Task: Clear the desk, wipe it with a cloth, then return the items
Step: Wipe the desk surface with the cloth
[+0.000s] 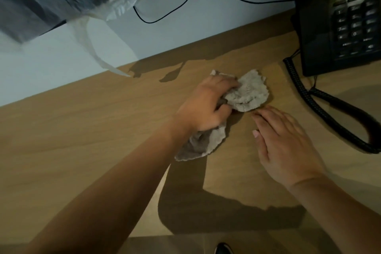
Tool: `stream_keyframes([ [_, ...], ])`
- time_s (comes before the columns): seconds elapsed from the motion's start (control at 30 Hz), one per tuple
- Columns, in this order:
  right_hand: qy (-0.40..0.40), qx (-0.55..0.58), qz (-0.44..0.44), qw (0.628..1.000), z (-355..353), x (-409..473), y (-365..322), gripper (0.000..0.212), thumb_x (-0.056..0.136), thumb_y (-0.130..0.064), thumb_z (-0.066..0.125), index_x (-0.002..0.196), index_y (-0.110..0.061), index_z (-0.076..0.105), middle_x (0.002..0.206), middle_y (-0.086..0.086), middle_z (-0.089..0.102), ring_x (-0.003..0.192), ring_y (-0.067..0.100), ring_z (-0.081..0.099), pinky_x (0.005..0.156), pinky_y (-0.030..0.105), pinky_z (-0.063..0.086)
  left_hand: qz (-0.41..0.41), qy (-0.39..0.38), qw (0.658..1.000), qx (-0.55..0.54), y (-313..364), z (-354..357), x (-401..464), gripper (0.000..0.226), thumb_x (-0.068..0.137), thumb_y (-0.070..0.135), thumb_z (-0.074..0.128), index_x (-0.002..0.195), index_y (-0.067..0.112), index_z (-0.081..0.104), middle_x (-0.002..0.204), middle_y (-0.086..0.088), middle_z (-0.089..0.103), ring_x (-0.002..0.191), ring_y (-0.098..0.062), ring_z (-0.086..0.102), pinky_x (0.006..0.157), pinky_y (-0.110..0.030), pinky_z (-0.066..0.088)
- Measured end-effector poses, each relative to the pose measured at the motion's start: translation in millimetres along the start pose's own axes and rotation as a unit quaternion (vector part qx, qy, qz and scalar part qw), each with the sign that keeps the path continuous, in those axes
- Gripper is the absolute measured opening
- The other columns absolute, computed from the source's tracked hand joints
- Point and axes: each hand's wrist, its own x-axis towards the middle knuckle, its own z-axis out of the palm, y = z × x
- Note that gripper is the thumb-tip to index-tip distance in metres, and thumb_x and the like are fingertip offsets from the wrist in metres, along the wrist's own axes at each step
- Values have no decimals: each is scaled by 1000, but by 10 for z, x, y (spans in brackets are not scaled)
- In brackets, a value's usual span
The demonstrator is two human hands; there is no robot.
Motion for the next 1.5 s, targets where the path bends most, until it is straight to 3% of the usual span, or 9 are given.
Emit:
stream_keyframes([
  [0.23, 8, 13, -3, 1000, 14, -1, 12, 43, 99, -22, 37, 134, -2, 55, 138, 10, 53, 133, 24, 42, 119, 37, 22, -167, 81, 982, 16, -1, 115, -604, 61, 102, 36, 43, 157, 16, 29, 164, -3, 25, 149, -22, 21, 123, -39, 18],
  [0.47, 33, 34, 48, 998, 20, -35, -5, 39, 99, -22, 36, 124, -2, 59, 131, 12, 53, 123, 28, 48, 109, 43, 38, -97, 72, 992, 24, 308, 488, -698, 59, 103, 33, 36, 156, 6, 31, 161, -12, 32, 152, -26, 20, 125, -40, 17],
  [0.63, 57, 34, 74, 995, -14, -40, -37, 18, 99, -16, 47, 109, -5, 57, 118, 13, 51, 107, 32, 50, 93, 46, 44, -100, 93, 990, 45, 350, 588, -761, 59, 104, 32, 38, 157, 9, 28, 161, -10, 30, 151, -26, 22, 123, -47, 21],
  [0.73, 69, 38, 80, 994, -34, -38, -43, 14, 97, -17, 50, 107, -7, 55, 116, 13, 50, 105, 32, 49, 90, 48, 45, -117, 100, 985, 74, 350, 580, -712, 61, 103, 34, 38, 158, 11, 26, 163, -9, 27, 152, -25, 20, 126, -44, 9],
  [0.97, 110, 99, 90, 985, -199, -66, -2, 33, 100, -18, 46, 131, -8, 50, 138, 12, 44, 128, 27, 43, 107, 39, 36, -109, 93, 986, 85, 341, 583, -712, 61, 102, 37, 34, 156, 8, 32, 161, -10, 34, 152, -24, 23, 126, -42, 10],
  [1.13, -20, 85, 30, 996, -398, 114, 69, 43, 104, -29, 40, 145, -17, 44, 154, 4, 36, 142, 25, 33, 118, 46, 27, -60, 58, 995, 56, 424, 596, -799, 60, 103, 35, 38, 155, 6, 33, 159, -12, 36, 151, -26, 25, 125, -43, 18],
  [1.23, -99, 46, -23, 994, -380, 166, 132, 42, 103, -26, 44, 145, -18, 47, 149, 3, 44, 137, 25, 39, 115, 44, 31, -80, 71, 994, 1, 481, 542, -916, 62, 97, 30, 45, 153, 5, 33, 152, -14, 43, 143, -30, 35, 120, -48, 26],
  [1.4, -90, -10, -38, 995, -396, 151, 87, 33, 94, -6, 55, 126, -11, 62, 123, 6, 58, 117, 27, 50, 101, 42, 40, -166, 148, 962, 155, 623, 566, -1142, 53, 96, 40, 46, 145, 20, 48, 145, -8, 46, 123, -30, 43, 105, -51, 36],
  [1.5, -109, -42, -39, 992, -508, 145, 37, 29, 91, -4, 55, 119, -8, 62, 114, 8, 56, 110, 29, 49, 94, 41, 41, -235, 191, 946, 118, 679, 453, -1326, 54, 97, 49, 43, 148, 30, 42, 151, -2, 38, 132, -22, 36, 109, -44, 27],
])
